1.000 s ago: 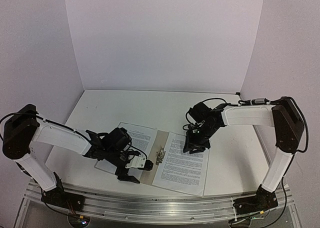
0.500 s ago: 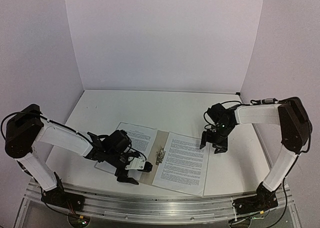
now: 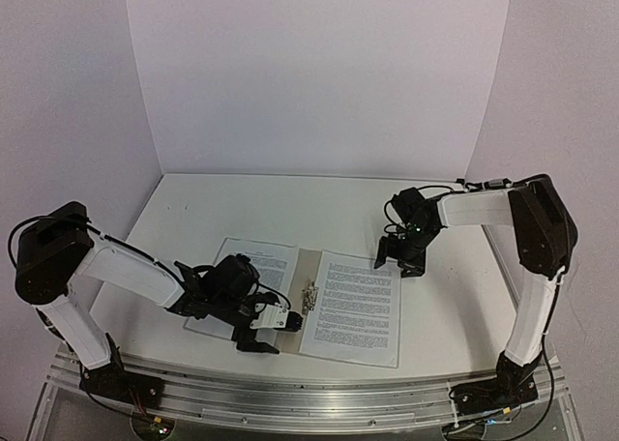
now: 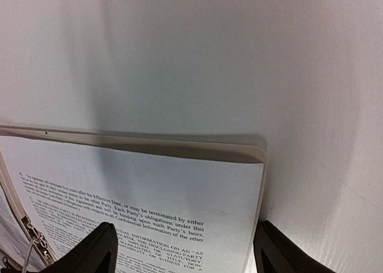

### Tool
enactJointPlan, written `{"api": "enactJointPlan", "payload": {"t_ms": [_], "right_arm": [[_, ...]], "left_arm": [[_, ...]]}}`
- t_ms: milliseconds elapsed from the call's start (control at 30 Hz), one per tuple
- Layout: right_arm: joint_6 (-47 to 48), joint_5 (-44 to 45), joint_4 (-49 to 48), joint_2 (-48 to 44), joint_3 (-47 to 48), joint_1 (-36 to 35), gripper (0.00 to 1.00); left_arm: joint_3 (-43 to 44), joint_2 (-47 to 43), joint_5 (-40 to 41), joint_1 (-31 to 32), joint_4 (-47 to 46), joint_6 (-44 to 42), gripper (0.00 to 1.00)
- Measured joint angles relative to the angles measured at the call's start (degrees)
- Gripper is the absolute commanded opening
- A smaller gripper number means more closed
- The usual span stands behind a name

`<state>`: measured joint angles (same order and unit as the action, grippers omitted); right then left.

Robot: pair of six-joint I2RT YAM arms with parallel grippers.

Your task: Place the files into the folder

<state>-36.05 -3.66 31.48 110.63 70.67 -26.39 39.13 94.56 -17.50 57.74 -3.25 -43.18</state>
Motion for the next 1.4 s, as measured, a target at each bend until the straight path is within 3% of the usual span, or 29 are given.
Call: {"api": "enactJointPlan", "payload": {"t_ms": [333, 633, 767, 867, 967, 1100, 1267, 1400], "right_arm": [[2.56, -2.69, -3.17, 8.87, 12.15, 1.2, 0.79], [5.2, -0.48, -2.51, 9.44, 13.29, 1.81, 0.78], [6.88, 3.19, 2.25, 9.35, 14.8, 2.23, 0.69], [6.95, 4.31, 4.96, 8.13, 16.28, 2.03, 0.56], [5.68, 3.85, 6.29, 5.66, 16.74, 0.11, 0.48], [1.33, -2.19, 5.27, 3.65, 18.95, -7.69, 0.38], [-6.05, -13.05, 1.55, 4.09, 20.68, -17.75, 0.27], [-9.18, -17.18, 0.76, 6.08, 21.55, -19.54, 0.24]], "left_arm": [[0.17, 1.38, 0.74, 0.0, -4.0, -0.2, 0.86], [0.37, -2.08, -0.2, -0.11, 0.7, 0.02, 0.91], [0.48, -8.17, -1.88, -0.81, 1.81, 1.31, 0.9], [1.01, -9.22, -3.61, -3.91, 3.28, 1.53, 0.78], [2.89, -8.44, -5.84, -9.97, 6.51, 2.62, 0.73], [6.38, -5.99, -6.38, -17.33, 7.63, 3.39, 0.67], [6.78, -2.89, -4.63, -17.18, 6.21, 3.02, 0.59], [5.73, -1.64, -1.2, -17.38, 3.17, 0.68, 0.58]]}}
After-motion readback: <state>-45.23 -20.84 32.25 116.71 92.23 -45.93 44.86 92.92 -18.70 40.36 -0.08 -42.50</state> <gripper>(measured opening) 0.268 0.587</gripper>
